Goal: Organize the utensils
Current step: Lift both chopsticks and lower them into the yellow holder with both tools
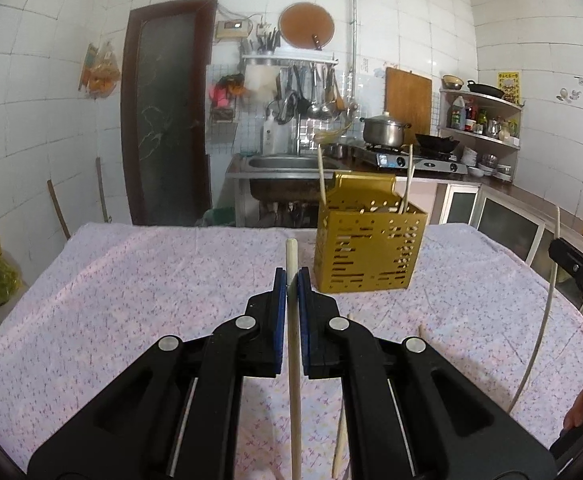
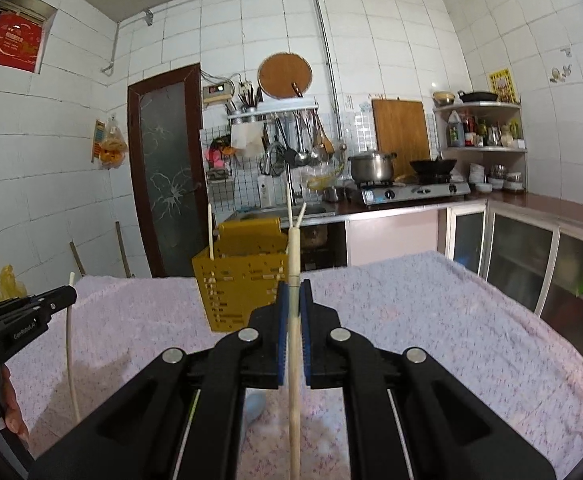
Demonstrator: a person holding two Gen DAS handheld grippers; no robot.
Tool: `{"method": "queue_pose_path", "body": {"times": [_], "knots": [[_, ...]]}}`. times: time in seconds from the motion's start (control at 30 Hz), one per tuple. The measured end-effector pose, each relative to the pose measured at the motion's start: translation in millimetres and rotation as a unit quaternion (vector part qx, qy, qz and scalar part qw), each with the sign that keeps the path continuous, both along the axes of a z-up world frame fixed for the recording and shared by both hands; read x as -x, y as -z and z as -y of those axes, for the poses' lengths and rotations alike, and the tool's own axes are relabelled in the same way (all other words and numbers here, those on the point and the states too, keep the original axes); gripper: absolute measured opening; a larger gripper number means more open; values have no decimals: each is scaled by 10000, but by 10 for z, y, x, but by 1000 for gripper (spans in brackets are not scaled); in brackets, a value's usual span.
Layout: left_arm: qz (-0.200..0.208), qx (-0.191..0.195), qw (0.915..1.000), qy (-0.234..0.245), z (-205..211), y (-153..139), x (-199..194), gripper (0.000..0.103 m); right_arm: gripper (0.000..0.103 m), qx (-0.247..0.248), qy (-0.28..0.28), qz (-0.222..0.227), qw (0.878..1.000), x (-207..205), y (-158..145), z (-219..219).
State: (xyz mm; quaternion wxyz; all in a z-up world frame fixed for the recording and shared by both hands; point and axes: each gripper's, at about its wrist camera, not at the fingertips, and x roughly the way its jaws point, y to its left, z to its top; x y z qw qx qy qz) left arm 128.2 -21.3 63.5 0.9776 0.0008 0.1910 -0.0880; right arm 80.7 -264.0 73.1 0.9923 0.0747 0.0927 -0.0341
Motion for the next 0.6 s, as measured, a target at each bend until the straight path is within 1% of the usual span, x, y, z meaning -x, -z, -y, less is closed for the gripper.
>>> {"method": "queue_pose_path", "body": {"times": [0.13,0.23,0.4,0.43,0.53,0.6], "knots": [[112,38,9999,97,91,-172,-123,5,6,-8,17,205,9998,-145,-171,21],[259,97,9994,190,186,-385,-276,5,6,-51,-17,451,9990,-305,-394,28],[764,125,9965,301,393,-888,-626,5,6,82,-51,914,9958,-716,-819,7],[848,205,9956,328,431,-1021,-740,5,6,76,-55,1019,9947,-823,-908,17],[1026,388,9933,365,526,-1294,-1030,5,6,72,-30,1279,9918,-1128,-1127,40],[1191,426,9914,350,594,-1424,-1184,5,6,5,-30,1440,9896,-1311,-1248,60]]}}
